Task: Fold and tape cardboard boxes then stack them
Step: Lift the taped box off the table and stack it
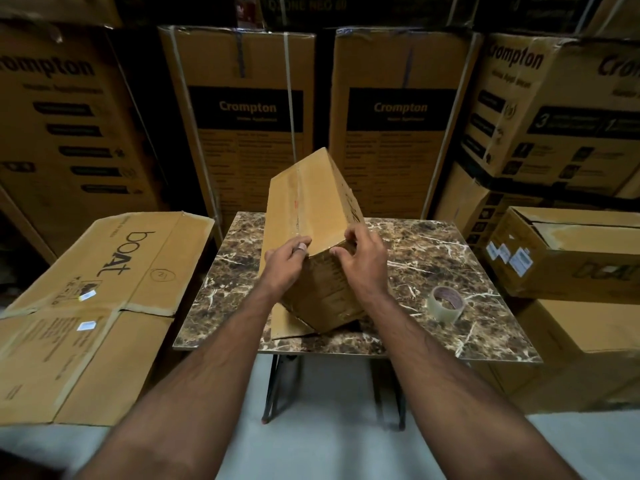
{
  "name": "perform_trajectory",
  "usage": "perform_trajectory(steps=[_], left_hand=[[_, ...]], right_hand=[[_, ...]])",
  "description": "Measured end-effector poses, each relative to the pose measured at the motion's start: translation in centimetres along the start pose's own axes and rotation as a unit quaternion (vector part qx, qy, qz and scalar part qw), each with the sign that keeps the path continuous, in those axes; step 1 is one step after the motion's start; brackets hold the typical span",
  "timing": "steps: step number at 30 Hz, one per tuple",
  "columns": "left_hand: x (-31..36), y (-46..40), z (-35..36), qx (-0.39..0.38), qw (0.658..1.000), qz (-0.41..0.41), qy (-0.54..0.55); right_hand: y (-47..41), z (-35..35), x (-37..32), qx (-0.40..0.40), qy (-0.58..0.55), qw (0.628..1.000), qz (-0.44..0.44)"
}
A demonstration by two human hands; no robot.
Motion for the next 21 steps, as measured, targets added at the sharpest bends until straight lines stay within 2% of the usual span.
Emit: perform_trajectory(steps=[4, 9, 12, 14, 17, 19, 21], left_hand=[[0.5, -0.4, -1.2, 0.007, 0.995, -0.030, 0.097], [-0.3, -0.5, -2.4, 0.050, 0.973, -0.113, 0.195], [-0.1, -0.7, -2.4, 0.047, 0.969, -0.115, 0.212], [0.4, -0.9, -2.1, 0.044, 0.974, -0.108, 0.193], [0.1, -1.5, -1.5, 0.021, 0.989, -0.106, 0.102], [-1.6, -1.9, -1.3, 0.026, 0.993, -0.103, 0.059], [-2.5, -1.7, -1.4, 0.024, 0.996, -0.090, 0.009]], right_hand=[[-0.8, 0.5, -2.0, 0.011, 0.054, 0.997, -0.060], [-0.8, 2.9, -6.0, 0.003, 0.062, 0.989, -0.136], [-0.6, 4.9, -6.1, -0.128, 0.089, 0.981, -0.114], [0.5, 6.3, -4.9, -0.223, 0.078, 0.968, -0.084], [1.8, 7.7, -3.3, -0.306, 0.052, 0.949, -0.058], [2.1, 8.2, -3.0, -0.323, 0.028, 0.944, -0.058], [2.2, 8.1, -2.5, -0.283, -0.011, 0.958, -0.049]])
Point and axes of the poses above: each hand's wrist, its own y-axis away from the middle knuckle, its own z-axis out of the palm, x = y × z, the point moved 1 cm from there along -y, towards the middle knuckle
